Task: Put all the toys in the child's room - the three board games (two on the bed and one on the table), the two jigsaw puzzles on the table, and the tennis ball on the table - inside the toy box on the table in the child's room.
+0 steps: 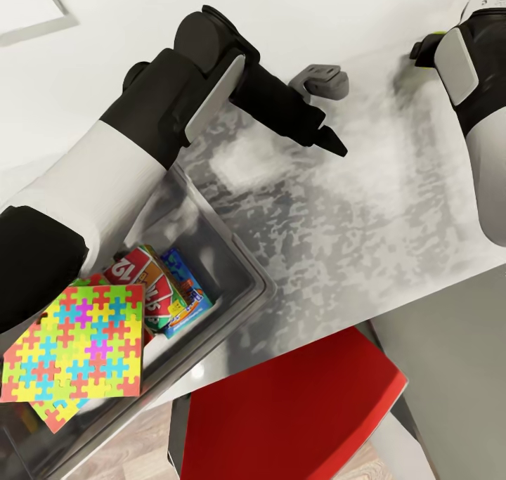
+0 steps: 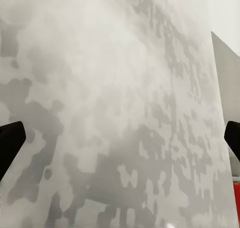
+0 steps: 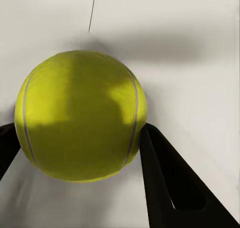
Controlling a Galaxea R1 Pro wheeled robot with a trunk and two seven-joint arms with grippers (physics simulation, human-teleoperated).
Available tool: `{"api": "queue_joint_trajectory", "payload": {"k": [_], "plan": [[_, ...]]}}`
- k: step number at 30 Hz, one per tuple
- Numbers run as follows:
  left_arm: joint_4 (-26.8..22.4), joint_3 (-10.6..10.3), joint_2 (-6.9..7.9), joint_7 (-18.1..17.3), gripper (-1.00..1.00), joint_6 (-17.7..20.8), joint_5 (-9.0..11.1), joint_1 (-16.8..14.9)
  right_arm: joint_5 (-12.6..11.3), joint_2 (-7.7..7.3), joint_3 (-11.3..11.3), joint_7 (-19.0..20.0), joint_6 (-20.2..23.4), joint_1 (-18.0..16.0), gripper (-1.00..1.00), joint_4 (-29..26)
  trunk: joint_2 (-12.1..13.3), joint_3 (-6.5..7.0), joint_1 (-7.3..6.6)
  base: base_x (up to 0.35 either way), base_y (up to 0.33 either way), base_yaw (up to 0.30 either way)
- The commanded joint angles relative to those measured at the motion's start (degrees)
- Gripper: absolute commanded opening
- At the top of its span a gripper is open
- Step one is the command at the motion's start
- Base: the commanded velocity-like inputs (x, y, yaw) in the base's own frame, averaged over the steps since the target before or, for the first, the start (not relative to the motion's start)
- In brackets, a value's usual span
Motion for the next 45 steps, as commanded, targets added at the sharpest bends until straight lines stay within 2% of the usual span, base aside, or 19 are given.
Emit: {"api": "queue_joint_trajectory", "payload": {"k": [1,35,45], "plan": [[0.0,0.0,-0.01,-0.2,1.0,0.2,-0.1,-0.1,-0.8,-0.08,0.5,-0.6,0.2,0.0,-1.0,-0.1,-0.1,0.03,0.04,-0.047,0.0,0.0],[-0.1,0.3,-0.01,-0.3,1.0,0.2,0.3,0.0,-0.9,0.0,0.5,-0.5,0.3,0.1,-1.0,0.0,-0.1,3.12,0.04,-0.141,0.0,-0.067],[-1.4,1.5,-0.01,-3.4,1.0,0.2,0.5,-0.1,-1.0,0.19,0.3,-0.5,0.5,0.1,-1.0,0.1,-0.1,3.93,0.04,-0.235,0.0,-0.055]]}}
